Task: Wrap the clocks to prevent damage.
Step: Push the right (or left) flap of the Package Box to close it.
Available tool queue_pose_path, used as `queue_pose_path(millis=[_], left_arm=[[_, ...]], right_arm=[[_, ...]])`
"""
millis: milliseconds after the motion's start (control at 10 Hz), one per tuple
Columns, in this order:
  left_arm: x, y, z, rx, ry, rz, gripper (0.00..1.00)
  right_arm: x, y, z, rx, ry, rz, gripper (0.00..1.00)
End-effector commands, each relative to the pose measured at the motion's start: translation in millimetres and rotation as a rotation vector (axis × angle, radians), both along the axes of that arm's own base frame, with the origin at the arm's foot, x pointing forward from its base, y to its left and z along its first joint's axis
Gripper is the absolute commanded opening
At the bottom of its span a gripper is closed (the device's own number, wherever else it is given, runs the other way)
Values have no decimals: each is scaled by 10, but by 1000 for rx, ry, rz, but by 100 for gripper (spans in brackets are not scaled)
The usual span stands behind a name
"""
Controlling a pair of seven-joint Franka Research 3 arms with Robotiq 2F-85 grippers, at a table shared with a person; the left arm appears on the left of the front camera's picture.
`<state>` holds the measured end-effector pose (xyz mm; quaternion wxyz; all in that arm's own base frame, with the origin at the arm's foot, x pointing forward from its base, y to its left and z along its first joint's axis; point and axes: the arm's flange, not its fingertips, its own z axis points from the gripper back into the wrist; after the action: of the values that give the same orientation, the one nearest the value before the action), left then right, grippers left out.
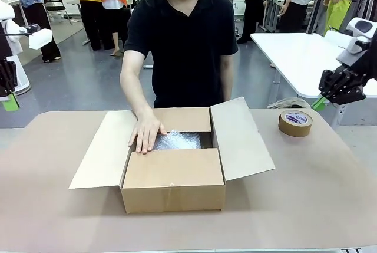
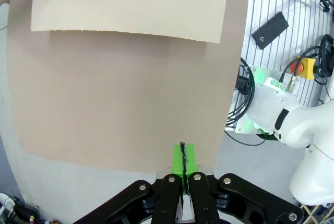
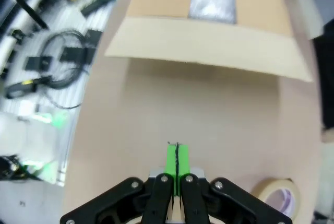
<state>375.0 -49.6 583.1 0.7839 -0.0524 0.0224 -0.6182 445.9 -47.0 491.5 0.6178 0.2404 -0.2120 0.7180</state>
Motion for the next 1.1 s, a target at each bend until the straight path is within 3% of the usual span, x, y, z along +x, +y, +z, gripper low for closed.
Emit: queue_pose_path(millis=[0, 400, 800, 1000], left_arm=[[4, -3, 28, 13, 5, 10, 1], [4, -3, 28, 13, 5, 10, 1], [4, -3, 28, 13, 5, 10, 1], [4, -3, 28, 13, 5, 10, 1]], right_arm=[[50, 62, -42, 9, -3, -42, 1], [42, 4, -69, 11, 9, -18, 1], [132, 146, -757, 176, -38, -165, 1], [176, 229, -1076, 151, -16, -266, 1]])
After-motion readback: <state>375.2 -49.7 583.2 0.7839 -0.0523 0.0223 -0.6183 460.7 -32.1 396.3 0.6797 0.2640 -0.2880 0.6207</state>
